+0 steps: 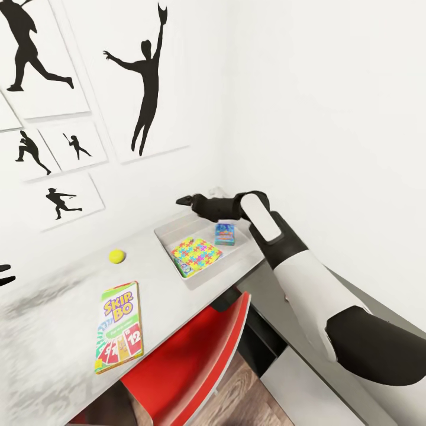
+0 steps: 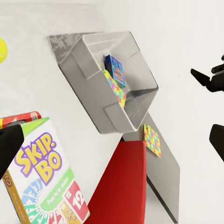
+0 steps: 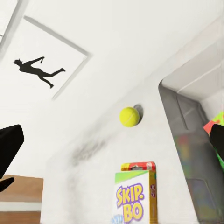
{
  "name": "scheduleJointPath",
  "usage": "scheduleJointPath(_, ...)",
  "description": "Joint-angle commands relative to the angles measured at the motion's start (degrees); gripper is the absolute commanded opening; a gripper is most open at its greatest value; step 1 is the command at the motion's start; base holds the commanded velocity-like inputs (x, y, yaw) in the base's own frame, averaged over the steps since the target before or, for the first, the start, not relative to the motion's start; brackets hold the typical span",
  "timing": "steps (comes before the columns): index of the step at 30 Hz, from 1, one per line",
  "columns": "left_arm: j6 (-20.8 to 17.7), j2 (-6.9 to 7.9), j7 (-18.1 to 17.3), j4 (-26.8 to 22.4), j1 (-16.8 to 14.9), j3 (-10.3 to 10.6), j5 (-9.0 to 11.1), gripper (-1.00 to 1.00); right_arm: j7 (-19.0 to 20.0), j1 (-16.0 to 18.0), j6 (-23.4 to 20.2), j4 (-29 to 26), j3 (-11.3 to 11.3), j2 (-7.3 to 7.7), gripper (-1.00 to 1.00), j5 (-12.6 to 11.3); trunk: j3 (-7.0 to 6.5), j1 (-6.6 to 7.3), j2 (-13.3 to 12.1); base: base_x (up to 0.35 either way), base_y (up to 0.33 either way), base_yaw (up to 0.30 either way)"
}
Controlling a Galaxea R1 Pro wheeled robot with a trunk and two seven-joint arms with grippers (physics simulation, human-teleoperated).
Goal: Put all the toys in the child's room - the three board games (two on the bed and one on the table), the two jigsaw puzzles on the table, and the tennis ball on the table - inside the toy box on the table in the child's room.
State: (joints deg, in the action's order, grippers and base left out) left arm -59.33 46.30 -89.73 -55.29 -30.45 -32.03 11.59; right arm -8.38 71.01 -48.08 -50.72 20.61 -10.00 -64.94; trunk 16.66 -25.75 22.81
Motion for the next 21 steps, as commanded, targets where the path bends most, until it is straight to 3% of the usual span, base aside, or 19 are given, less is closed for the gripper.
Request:
scheduleJointPath(1, -0.6, 0.02, -0.3, 0.0, 0.0, 0.0, -0.1, 1.00, -1.3, 0.1, -0.4, -0.2, 0.0, 0.00, 1.00, -0.6, 0.11, -0.03, 0.1, 0.000, 0.000, 0.000)
scheduleJointPath(8, -0.6, 0.00, -0.3, 0.1, 0.0, 0.0, -0.1, 1.00, -12.1, 0.0, -3.2, -5.2, -0.1, 0.00, 1.00, -0.8, 0.11, -0.03, 0.1, 0.000, 0.000, 0.000)
scheduleJointPath(21, -0.3, -0.44, -0.3, 0.3, 0.0, 0.0, -0.2, 1.00, -15.1, -1.6, -5.7, -15.4, -1.0, 0.00, 1.00, -2.3, 0.11, -0.03, 0.1, 0.000, 0.000, 0.000)
